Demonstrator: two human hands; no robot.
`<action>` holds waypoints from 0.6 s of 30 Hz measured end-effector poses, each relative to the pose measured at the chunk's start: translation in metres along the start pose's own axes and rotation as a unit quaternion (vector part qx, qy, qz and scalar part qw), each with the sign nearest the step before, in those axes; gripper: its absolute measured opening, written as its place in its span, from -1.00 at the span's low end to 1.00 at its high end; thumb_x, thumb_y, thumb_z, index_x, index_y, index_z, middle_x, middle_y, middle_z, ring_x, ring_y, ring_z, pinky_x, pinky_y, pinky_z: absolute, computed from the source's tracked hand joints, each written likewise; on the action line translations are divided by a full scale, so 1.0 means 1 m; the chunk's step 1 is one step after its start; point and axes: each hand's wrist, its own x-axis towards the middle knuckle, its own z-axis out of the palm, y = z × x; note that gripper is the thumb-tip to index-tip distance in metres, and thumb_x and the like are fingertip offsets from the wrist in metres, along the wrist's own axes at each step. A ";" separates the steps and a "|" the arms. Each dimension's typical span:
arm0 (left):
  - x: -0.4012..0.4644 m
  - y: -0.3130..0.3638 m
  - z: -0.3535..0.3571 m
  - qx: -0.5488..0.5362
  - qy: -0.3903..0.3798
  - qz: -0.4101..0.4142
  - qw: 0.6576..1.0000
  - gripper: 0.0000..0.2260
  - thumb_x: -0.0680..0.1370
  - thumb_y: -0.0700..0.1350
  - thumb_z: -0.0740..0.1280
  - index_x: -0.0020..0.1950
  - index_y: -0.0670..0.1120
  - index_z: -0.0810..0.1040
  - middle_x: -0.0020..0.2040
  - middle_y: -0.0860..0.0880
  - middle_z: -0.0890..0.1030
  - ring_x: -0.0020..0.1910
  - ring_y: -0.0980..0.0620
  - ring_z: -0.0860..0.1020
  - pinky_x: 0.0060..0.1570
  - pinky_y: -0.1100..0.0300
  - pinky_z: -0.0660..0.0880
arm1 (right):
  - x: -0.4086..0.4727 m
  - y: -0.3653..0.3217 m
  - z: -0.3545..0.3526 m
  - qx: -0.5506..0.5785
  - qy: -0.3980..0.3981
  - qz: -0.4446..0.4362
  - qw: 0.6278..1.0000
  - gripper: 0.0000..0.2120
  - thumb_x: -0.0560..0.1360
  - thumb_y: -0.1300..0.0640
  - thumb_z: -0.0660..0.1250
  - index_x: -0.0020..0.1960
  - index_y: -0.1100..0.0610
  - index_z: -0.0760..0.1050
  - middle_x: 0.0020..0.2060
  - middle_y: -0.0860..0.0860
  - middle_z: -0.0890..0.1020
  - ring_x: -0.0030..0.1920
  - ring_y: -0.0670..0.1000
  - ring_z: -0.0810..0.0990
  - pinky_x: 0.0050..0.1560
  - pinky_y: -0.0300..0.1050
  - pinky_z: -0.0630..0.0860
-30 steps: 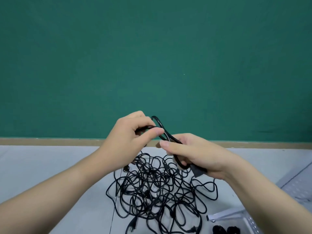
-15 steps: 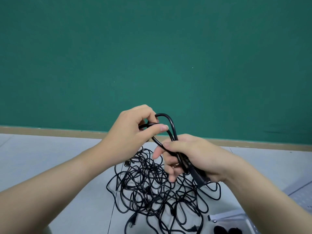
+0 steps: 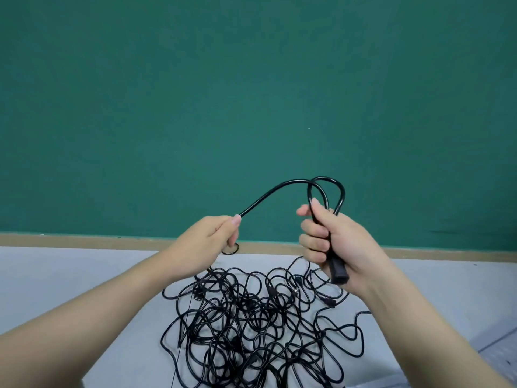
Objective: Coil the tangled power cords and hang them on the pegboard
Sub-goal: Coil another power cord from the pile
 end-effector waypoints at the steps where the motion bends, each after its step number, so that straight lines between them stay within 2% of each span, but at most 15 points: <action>1: 0.002 0.005 0.004 -0.029 -0.004 -0.004 1.000 -0.53 0.73 0.14 0.07 -0.28 -0.05 0.43 -0.46 0.12 0.31 -0.45 0.09 0.25 -0.34 0.06 0.27 | 0.004 0.004 0.000 -0.033 0.012 -0.009 0.999 -0.74 0.72 0.02 0.19 0.09 0.20 0.53 -0.41 -0.07 0.20 -0.50 -0.11 0.19 -0.56 -0.27 0.22; 4: 0.002 0.020 0.016 -0.124 -0.049 -0.002 0.991 -0.51 0.67 0.22 0.10 -0.34 -0.04 0.40 -0.49 0.07 0.25 -0.47 0.02 0.17 -0.37 0.10 0.14 | 0.012 0.017 0.005 -0.133 0.034 -0.054 0.989 -0.71 0.73 0.03 0.18 0.22 0.18 0.59 -0.37 -0.05 0.27 -0.45 -0.07 0.24 -0.50 -0.22 0.29; 7: 0.001 0.029 0.024 -0.181 -0.112 0.002 0.977 -0.53 0.61 0.24 0.11 -0.40 0.00 0.37 -0.46 0.00 0.21 -0.46 0.01 0.13 -0.38 0.09 0.08 | 0.017 0.024 0.010 -0.172 0.038 -0.084 0.981 -0.72 0.72 0.03 0.19 0.21 0.13 0.62 -0.30 0.01 0.32 -0.44 -0.06 0.26 -0.49 -0.20 0.32; 11: -0.006 0.038 0.033 -0.185 -0.195 0.017 0.963 -0.51 0.70 0.14 0.10 -0.41 0.01 0.34 -0.49 0.05 0.22 -0.49 0.03 0.11 -0.44 0.17 0.06 | 0.017 0.031 0.011 -0.245 0.012 -0.085 0.966 -0.68 0.72 -0.01 0.20 0.03 0.06 0.70 -0.26 0.15 0.41 -0.50 -0.03 0.32 -0.46 -0.16 0.34; 13: -0.011 0.042 0.035 -0.178 -0.203 0.022 0.963 -0.49 0.75 0.06 0.08 -0.41 0.01 0.34 -0.49 0.05 0.24 -0.51 0.06 0.13 -0.48 0.19 0.10 | 0.016 0.032 0.012 -0.272 0.007 -0.084 0.959 -0.65 0.72 0.00 0.19 -0.09 0.12 0.63 -0.32 0.08 0.48 -0.50 -0.04 0.34 -0.43 -0.13 0.33; 16: -0.012 0.044 0.035 -0.112 -0.174 0.032 0.978 -0.50 0.74 0.11 0.08 -0.39 0.02 0.37 -0.47 0.09 0.28 -0.49 0.09 0.20 -0.44 0.20 0.18 | 0.013 0.027 0.015 -0.217 0.007 -0.083 0.973 -0.64 0.73 0.02 0.16 -0.19 0.12 0.49 -0.34 0.02 0.53 -0.38 -0.03 0.45 -0.29 -0.13 0.43; 18: -0.012 0.042 0.034 -0.023 -0.149 0.065 0.986 -0.51 0.72 0.19 0.08 -0.35 0.03 0.40 -0.43 0.12 0.33 -0.43 0.11 0.27 -0.34 0.15 0.26 | 0.012 0.022 0.014 -0.106 0.012 -0.070 0.992 -0.66 0.74 0.04 0.15 -0.17 0.14 0.45 -0.38 0.03 0.50 -0.26 0.02 0.61 -0.12 -0.08 0.58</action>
